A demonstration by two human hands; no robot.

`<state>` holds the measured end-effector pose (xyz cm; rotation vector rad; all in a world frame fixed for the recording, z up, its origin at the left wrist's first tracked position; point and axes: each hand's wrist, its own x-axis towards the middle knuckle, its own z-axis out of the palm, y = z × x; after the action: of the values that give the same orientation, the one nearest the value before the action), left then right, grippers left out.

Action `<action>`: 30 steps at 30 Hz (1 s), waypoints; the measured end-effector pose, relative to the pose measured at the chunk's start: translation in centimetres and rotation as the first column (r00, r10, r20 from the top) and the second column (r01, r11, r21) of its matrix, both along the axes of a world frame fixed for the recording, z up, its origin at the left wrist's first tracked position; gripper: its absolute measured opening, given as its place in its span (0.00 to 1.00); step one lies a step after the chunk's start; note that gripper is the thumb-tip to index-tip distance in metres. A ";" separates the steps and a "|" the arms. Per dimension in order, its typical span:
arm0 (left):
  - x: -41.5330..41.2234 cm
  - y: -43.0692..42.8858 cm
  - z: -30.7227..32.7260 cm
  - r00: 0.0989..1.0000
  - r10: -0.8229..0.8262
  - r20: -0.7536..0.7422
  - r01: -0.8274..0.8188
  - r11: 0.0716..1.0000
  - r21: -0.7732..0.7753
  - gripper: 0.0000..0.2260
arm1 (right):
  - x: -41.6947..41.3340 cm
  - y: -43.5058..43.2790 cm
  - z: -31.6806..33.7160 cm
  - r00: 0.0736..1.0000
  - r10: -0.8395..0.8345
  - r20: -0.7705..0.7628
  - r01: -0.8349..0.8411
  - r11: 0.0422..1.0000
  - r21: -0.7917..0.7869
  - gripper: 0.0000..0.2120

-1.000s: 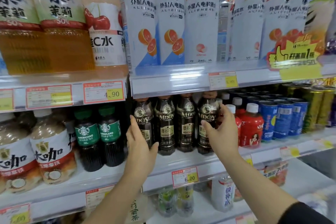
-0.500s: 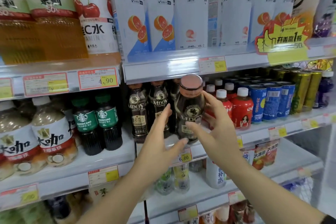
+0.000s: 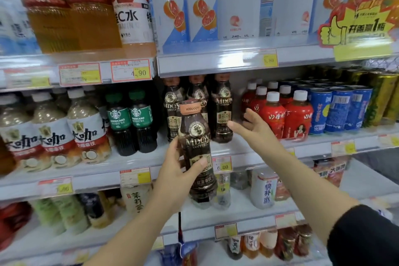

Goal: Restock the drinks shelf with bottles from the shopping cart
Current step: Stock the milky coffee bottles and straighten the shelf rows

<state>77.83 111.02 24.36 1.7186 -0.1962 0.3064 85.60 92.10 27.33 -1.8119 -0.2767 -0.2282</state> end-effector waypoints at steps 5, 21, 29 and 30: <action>1.6 -1.5 0.5 0.997 0.079 -0.005 -0.079 0.997 -0.012 0.27 | 5.5 -0.8 0.0 0.989 0.129 -0.067 -0.133 0.989 -0.065 0.51; 2.9 -5.5 0.8 0.951 0.309 -0.017 -0.309 0.951 -0.007 0.27 | 11.9 -1.1 -1.0 0.931 0.364 0.000 -0.361 0.924 -0.121 0.44; 2.9 -6.0 1.1 0.946 0.323 -0.031 -0.323 0.946 -0.002 0.29 | 12.4 -0.5 -1.4 0.927 0.375 0.009 -0.372 0.923 -0.103 0.45; 3.0 -6.0 1.2 0.945 0.325 -0.033 -0.325 0.946 0.002 0.28 | 12.5 -0.5 -1.5 0.926 0.376 0.003 -0.374 0.922 -0.102 0.45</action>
<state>80.79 105.00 25.52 1.7497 0.1157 0.5206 98.09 91.57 25.86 -1.8155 -0.6542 0.0376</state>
